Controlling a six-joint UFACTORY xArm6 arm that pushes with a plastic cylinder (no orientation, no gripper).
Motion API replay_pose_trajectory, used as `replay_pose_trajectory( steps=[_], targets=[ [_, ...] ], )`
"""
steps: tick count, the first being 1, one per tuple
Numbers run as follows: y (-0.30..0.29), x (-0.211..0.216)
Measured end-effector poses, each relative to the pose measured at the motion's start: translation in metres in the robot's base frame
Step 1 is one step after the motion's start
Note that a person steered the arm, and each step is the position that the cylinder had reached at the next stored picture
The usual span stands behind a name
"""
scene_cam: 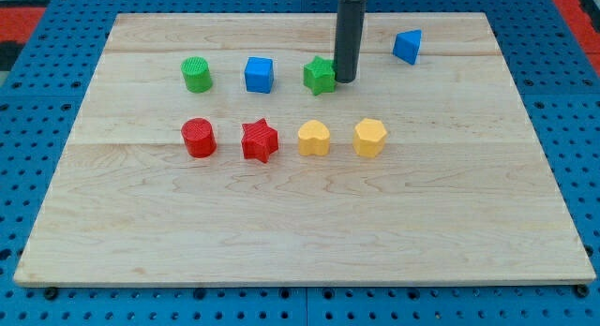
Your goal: Slide blue triangle towards green star
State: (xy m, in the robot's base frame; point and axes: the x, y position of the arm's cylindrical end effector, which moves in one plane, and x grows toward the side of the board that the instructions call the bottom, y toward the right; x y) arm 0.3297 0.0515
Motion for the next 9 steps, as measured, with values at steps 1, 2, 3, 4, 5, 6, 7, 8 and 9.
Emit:
replay_pose_trajectory(
  steps=[1,2,3,4,5,6,7,8,9],
  targets=[
    [-0.002,0.000],
    [0.015,0.002],
    [0.074,0.002],
    [0.130,-0.004],
    [0.163,-0.021],
    [0.163,-0.023],
    [0.166,-0.053],
    [0.164,-0.096],
    [0.106,-0.099]
  ],
)
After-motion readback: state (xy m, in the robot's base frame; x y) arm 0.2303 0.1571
